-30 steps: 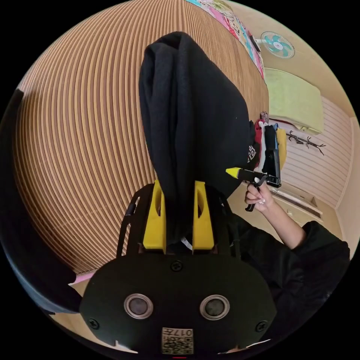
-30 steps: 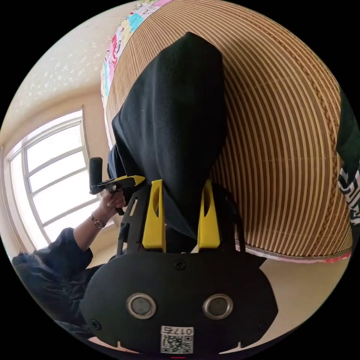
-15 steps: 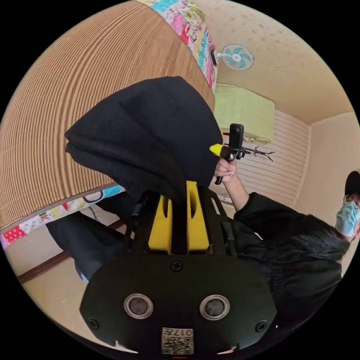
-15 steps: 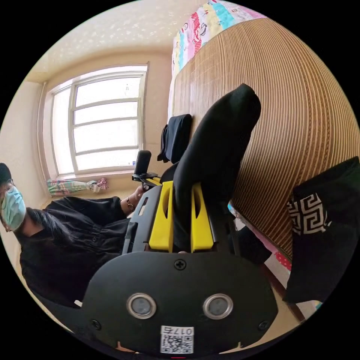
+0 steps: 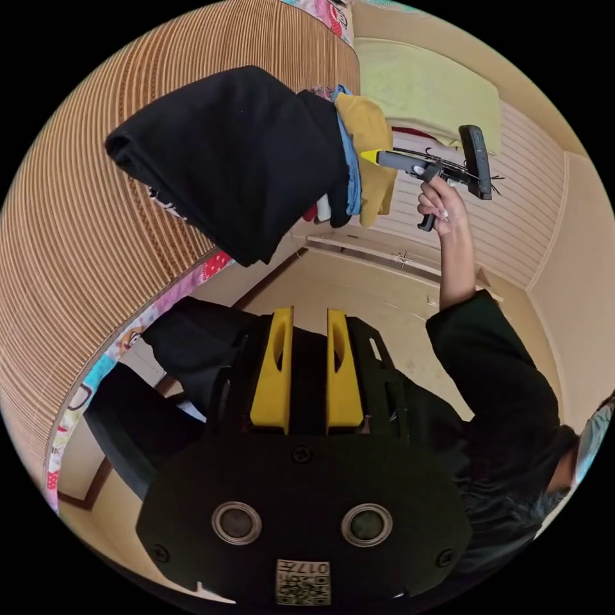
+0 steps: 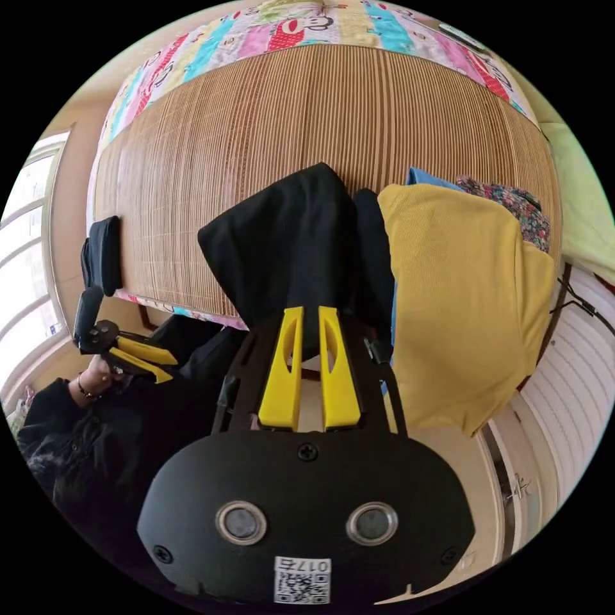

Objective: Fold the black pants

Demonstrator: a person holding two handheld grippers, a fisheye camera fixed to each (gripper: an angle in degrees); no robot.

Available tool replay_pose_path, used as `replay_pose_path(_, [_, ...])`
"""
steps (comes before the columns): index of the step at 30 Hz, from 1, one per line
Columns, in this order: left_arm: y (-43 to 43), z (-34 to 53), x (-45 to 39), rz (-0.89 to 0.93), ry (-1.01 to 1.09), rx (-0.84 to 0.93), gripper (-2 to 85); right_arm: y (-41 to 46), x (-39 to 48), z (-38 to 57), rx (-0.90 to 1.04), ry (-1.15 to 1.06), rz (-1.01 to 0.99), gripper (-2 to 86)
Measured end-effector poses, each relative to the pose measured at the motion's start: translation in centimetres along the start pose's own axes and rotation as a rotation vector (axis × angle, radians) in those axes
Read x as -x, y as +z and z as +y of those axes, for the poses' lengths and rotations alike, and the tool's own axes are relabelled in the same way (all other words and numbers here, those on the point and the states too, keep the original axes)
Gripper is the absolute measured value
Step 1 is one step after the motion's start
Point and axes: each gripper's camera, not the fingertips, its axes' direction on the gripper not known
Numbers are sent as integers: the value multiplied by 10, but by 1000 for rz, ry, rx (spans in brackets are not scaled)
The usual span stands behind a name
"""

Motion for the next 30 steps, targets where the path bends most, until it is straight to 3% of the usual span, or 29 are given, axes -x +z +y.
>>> replay_pose_path(4, [-32,53,38,-115,-138,-125,84,50,57,5,-110,-18,14,34])
replay_pose_path(7, [-65,104,82,-106,-303,-247,82,154,80,-11,121,83,113,25])
replay_pose_path(8, [-79,127,98,-94,-354,-306,82,210,82,-11,287,101,187,20])
replay_pose_path(9, [-95,150,112,-99,-399,-364,82,233,90,-2,216,95,235,15])
replay_pose_path(11, [-119,185,130,-136,-462,-457,82,241,103,9,144,84,290,11])
replay_pose_path(15, [-176,276,167,-250,-603,-723,88,246,117,-2,290,227,321,5])
replay_pose_path(21, [-243,385,247,-352,-797,-943,116,209,145,21,83,451,109,3])
replay_pose_path(26, [-279,417,318,-546,-809,-846,116,205,193,28,3,482,-63,3])
replay_pose_path(30, [-303,428,363,-518,-686,-874,116,215,250,18,27,441,-34,3])
